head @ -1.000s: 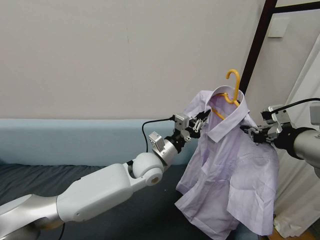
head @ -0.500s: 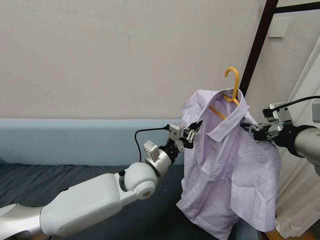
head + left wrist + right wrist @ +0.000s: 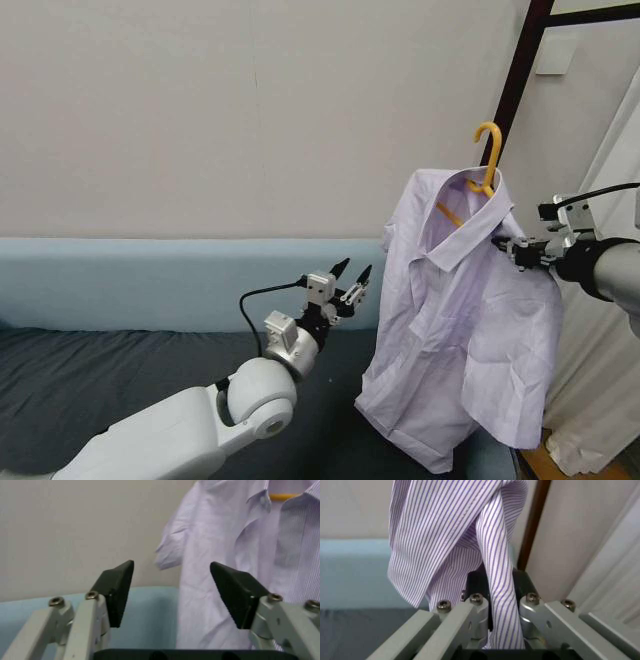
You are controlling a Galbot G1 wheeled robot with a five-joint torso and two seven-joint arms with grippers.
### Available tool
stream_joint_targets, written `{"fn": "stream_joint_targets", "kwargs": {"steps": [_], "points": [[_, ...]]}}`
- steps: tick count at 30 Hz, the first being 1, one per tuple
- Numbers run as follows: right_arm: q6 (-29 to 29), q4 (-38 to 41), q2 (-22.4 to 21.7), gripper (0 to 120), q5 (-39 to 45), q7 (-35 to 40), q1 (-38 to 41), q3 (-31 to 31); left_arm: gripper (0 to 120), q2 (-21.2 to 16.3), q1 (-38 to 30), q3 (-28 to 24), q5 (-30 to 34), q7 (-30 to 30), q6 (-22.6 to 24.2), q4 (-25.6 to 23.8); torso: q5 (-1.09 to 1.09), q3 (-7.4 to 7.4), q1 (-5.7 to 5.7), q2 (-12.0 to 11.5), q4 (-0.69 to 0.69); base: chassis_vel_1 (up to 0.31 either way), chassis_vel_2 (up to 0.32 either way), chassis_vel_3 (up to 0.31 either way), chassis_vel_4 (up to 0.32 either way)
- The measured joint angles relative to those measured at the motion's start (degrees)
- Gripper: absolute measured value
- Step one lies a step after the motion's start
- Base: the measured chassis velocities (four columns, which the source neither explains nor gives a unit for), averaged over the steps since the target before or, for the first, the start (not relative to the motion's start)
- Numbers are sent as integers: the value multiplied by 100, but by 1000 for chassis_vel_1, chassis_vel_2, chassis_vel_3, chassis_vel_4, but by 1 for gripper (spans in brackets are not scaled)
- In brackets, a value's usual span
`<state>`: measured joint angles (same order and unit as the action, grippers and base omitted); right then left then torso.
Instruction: Pick up the clothes from the sofa and hang them on the clothes hanger.
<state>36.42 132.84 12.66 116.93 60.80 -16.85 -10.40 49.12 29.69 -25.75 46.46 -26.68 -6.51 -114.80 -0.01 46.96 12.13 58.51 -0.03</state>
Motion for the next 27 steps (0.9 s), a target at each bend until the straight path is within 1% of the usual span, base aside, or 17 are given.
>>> {"fn": "stream_joint_targets", "kwargs": {"steps": [2,3,5,6,8,11,13,14,17,18,20,23,24,27], "points": [[-7,-174,-4,4,-1,189,188,56,76,-6,454,199,-539,-276,-137,-18,-1,0,0,0,-3,0,0,0,0],[-7,-233,-6,4,23,247,267,77,79,5,630,296,-694,-376,-178,-41,-1,0,0,0,-4,0,0,0,0],[-8,-365,33,4,5,376,404,144,89,51,1134,624,-841,-485,-204,-180,-2,-1,0,0,-6,0,0,0,0],[-8,-365,33,4,5,376,404,144,89,51,1134,624,-841,-485,-204,-180,-2,-1,0,0,-6,0,0,0,0],[18,-552,109,4,-255,312,308,159,98,78,1502,881,-919,-487,-219,-269,-3,-1,0,1,-5,0,0,0,0],[82,-1053,410,4,-1153,32,-216,157,99,155,2124,1288,-1216,-361,-276,-375,-1,0,0,0,-3,0,0,0,0],[88,-1113,456,4,-1245,17,-265,157,100,164,2180,1322,-1239,-350,-279,-389,-1,0,0,0,-3,0,0,0,0],[112,-1272,578,4,-1516,-27,-393,160,100,191,2346,1422,-1292,-322,-281,-439,2,1,0,0,-1,0,0,0,0],[157,-1985,1100,4,-3062,-470,-803,161,100,280,2790,1805,-1381,-197,-305,-510,2,1,0,0,-4,0,0,0,0],[157,-1985,1100,4,-3062,-470,-803,161,100,280,2790,1805,-1381,-197,-305,-510,2,1,0,0,-4,0,0,0,0],[198,-2459,1414,4,-3795,-654,-685,222,100,367,2897,1905,-1383,-156,-333,-471,2,0,0,0,-5,0,0,0,0],[287,-3128,1781,4,-4516,-849,-179,487,100,525,2979,1931,-1389,-145,-338,-412,2,1,1,-1,-5,0,0,0,0],[287,-3128,1781,4,-4516,-849,-179,487,100,525,2979,1931,-1389,-145,-338,-412,2,1,1,-1,-5,0,0,0,0],[339,-3789,2063,4,-4957,-991,564,1071,100,605,3068,1933,-1435,-137,-340,-394,0,1,1,-1,-4,0,0,0,0]]}}
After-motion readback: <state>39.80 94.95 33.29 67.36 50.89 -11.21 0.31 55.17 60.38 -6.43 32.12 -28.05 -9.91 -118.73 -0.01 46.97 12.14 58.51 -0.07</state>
